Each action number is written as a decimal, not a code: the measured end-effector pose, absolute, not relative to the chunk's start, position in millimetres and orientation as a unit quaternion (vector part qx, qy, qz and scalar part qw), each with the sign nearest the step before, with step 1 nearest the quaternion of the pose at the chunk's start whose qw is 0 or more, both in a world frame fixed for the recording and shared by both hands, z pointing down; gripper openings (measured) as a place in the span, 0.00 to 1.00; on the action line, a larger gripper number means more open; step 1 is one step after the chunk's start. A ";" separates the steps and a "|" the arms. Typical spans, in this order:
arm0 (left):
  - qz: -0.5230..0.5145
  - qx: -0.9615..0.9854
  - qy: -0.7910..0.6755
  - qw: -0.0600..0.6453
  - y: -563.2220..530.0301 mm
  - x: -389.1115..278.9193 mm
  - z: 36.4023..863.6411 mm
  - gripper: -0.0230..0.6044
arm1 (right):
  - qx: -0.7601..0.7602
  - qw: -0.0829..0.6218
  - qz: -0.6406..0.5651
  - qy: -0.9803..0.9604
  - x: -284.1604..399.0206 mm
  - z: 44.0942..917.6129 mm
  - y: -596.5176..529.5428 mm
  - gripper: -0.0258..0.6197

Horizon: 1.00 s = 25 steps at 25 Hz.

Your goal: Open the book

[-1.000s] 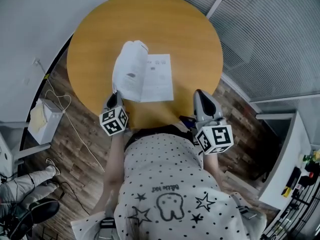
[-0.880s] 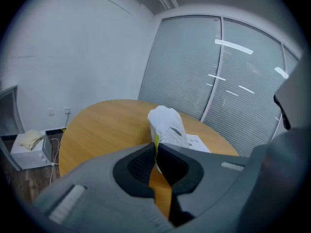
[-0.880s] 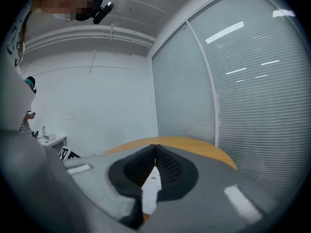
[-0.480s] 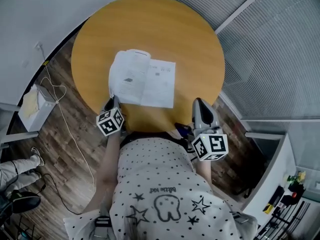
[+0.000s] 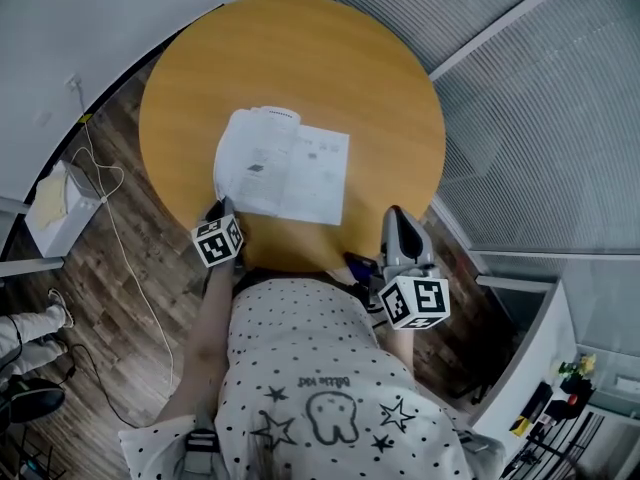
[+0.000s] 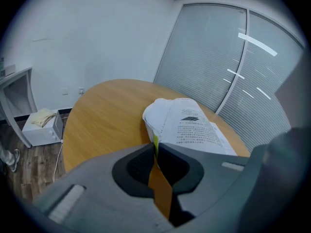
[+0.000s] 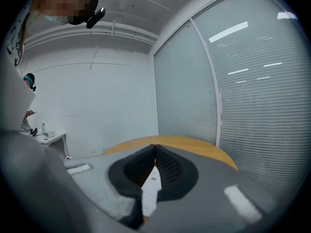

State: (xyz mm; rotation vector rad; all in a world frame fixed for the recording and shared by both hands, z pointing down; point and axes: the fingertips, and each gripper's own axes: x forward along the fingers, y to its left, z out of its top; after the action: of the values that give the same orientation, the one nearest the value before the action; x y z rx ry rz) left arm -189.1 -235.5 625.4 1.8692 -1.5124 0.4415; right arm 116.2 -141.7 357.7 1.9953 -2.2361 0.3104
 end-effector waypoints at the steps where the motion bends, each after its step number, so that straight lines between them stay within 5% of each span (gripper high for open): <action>1: 0.177 0.720 -0.578 0.341 -236.0 -188.9 627.6 0.08 | 0.662 0.065 0.104 -0.740 116.2 357.9 -142.6 0.05; 25: 0.276 0.748 -0.523 0.301 -239.0 -181.4 643.2 0.20 | 0.642 0.062 0.116 -0.755 89.8 371.5 -172.6 0.05</action>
State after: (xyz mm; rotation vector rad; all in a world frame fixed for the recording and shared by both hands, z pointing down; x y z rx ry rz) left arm -181.4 -239.0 643.2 1.9859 -1.3871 0.7335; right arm 89.8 -172.6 371.5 1.9421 -2.2837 0.3523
